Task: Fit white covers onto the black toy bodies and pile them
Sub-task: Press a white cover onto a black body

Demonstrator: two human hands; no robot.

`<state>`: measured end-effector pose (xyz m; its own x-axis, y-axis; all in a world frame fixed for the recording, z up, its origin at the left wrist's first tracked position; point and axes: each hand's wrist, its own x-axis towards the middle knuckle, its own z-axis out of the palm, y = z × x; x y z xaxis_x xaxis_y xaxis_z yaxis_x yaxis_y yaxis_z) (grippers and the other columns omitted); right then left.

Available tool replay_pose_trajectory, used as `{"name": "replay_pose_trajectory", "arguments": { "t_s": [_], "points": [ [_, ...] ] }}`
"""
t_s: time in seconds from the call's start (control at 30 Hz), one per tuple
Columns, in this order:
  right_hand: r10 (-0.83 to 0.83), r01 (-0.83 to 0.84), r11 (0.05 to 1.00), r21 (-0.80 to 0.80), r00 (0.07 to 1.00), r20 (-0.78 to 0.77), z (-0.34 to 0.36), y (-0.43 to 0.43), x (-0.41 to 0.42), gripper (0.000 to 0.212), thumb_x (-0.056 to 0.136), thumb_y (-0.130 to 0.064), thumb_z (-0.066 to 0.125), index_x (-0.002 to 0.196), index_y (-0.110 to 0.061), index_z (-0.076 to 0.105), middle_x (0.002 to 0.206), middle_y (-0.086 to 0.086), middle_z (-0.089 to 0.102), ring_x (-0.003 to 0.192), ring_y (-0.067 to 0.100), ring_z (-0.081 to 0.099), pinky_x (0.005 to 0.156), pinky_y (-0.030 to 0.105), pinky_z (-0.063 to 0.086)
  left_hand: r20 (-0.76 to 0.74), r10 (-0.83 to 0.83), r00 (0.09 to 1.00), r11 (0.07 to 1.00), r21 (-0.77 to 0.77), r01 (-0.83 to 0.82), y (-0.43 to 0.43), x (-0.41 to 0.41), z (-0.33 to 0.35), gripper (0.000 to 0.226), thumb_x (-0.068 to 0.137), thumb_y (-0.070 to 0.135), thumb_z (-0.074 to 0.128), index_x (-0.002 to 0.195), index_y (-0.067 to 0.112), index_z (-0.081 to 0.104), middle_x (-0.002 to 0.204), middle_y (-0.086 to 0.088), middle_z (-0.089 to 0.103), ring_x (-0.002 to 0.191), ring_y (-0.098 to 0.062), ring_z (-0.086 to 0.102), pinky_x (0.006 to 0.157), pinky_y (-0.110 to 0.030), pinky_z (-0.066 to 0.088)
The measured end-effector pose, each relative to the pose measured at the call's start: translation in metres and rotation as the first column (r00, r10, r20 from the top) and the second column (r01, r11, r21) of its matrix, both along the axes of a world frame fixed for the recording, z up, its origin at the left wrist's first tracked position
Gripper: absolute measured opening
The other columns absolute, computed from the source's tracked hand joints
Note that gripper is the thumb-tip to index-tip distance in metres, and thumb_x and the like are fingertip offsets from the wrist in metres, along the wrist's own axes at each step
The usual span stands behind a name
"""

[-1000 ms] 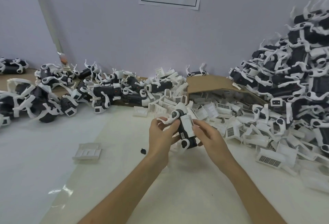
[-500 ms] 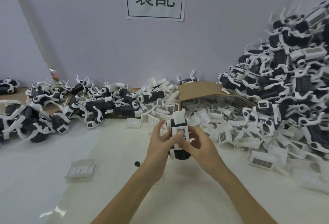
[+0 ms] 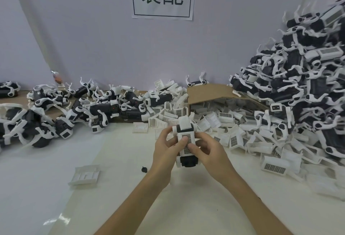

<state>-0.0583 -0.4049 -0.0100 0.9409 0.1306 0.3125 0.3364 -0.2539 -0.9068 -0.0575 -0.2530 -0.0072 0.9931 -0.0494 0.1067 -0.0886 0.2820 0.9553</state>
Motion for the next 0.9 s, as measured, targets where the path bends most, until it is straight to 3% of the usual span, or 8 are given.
{"name": "replay_pose_trajectory", "arguments": {
  "t_s": [0.1,0.23,0.33,0.4,0.5,0.57,0.7,0.9],
  "points": [
    [-0.026,0.027,1.000,-0.013,0.999,0.023,0.0004,-0.0013,0.0001,0.029,0.095,-0.023,0.068,0.123,-0.024,0.065,0.096,0.000,0.077,0.089,0.020,0.073,0.085,0.040,0.058,0.004,0.001,1.000,1.000,0.019,-0.002,-0.0004,-0.0003,0.0006,0.033,0.095,0.010,0.066,0.124,0.024,0.057,0.103,-0.004,0.078,0.097,-0.026,0.075,0.087,-0.051,0.059],
    [-0.036,0.037,0.999,-0.031,0.999,0.031,-0.0005,-0.0005,-0.0007,0.026,0.095,-0.026,0.068,0.121,-0.028,0.065,0.095,-0.003,0.077,0.086,0.017,0.073,0.082,0.034,0.058,0.018,-0.011,1.000,0.999,0.031,0.010,-0.0001,0.0004,0.0008,0.031,0.096,0.014,0.066,0.123,0.026,0.057,0.102,-0.001,0.078,0.094,-0.022,0.075,0.082,-0.047,0.061],
    [-0.054,0.056,0.997,-0.045,0.998,0.040,-0.0016,0.0017,-0.0008,0.026,0.095,-0.028,0.067,0.121,-0.030,0.064,0.097,-0.004,0.076,0.087,0.014,0.073,0.082,0.034,0.058,0.090,0.020,0.996,0.994,0.105,-0.030,-0.0018,-0.0010,-0.0004,0.029,0.099,0.019,0.064,0.123,0.031,0.055,0.099,0.005,0.079,0.092,-0.012,0.075,0.070,-0.025,0.060],
    [-0.088,0.092,0.995,-0.048,0.993,0.077,-0.0014,0.0010,-0.0002,0.026,0.094,-0.029,0.068,0.120,-0.033,0.063,0.097,-0.007,0.075,0.086,0.010,0.071,0.078,0.030,0.057,0.156,0.029,0.987,0.979,0.194,-0.059,-0.0040,-0.0016,-0.0006,0.029,0.101,0.024,0.061,0.126,0.035,0.052,0.098,0.008,0.078,0.092,-0.007,0.074,0.070,-0.016,0.055],
    [-0.121,0.122,0.993,0.003,0.986,0.117,0.0000,-0.0011,0.0006,0.029,0.093,-0.034,0.070,0.121,-0.034,0.062,0.094,-0.009,0.074,0.084,0.009,0.070,0.071,0.021,0.054,0.177,-0.024,0.984,0.965,0.260,-0.023,-0.0058,-0.0026,0.0014,0.033,0.102,0.030,0.057,0.133,0.038,0.048,0.106,0.006,0.077,0.099,-0.008,0.072,0.081,-0.022,0.057],
    [-0.118,0.113,0.992,0.053,0.987,0.107,0.0003,-0.0018,0.0017,0.029,0.093,-0.035,0.069,0.121,-0.032,0.061,0.095,-0.008,0.074,0.088,0.010,0.071,0.074,0.025,0.057,0.154,-0.074,0.985,0.965,0.259,0.032,-0.0040,-0.0021,0.0030,0.040,0.102,0.029,0.058,0.139,0.035,0.045,0.113,0.004,0.076,0.104,-0.011,0.072,0.090,-0.030,0.057],
    [-0.062,0.061,0.984,0.165,0.998,-0.002,0.0013,-0.0032,0.0037,0.033,0.090,-0.046,0.058,0.119,-0.030,0.061,0.102,-0.009,0.074,0.098,0.009,0.070,0.082,0.026,0.056,0.152,-0.125,0.981,0.948,0.311,0.073,-0.0022,-0.0013,0.0026,0.055,0.093,0.014,0.070,0.139,0.030,0.044,0.113,0.003,0.075,0.092,-0.015,0.075,0.080,-0.030,0.059],
    [-0.101,0.115,0.969,0.220,0.992,-0.073,0.0018,-0.0049,0.0078,0.020,0.102,-0.033,0.053,0.102,-0.021,0.069,0.085,-0.012,0.074,0.081,0.002,0.069,0.066,0.014,0.051,0.184,-0.146,0.972,0.899,0.434,0.053,-0.0071,-0.0024,-0.0041,0.075,0.083,0.010,0.080,0.139,0.034,0.035,0.121,0.004,0.067,0.078,-0.015,0.075,0.072,-0.027,0.059]
  ]
}}
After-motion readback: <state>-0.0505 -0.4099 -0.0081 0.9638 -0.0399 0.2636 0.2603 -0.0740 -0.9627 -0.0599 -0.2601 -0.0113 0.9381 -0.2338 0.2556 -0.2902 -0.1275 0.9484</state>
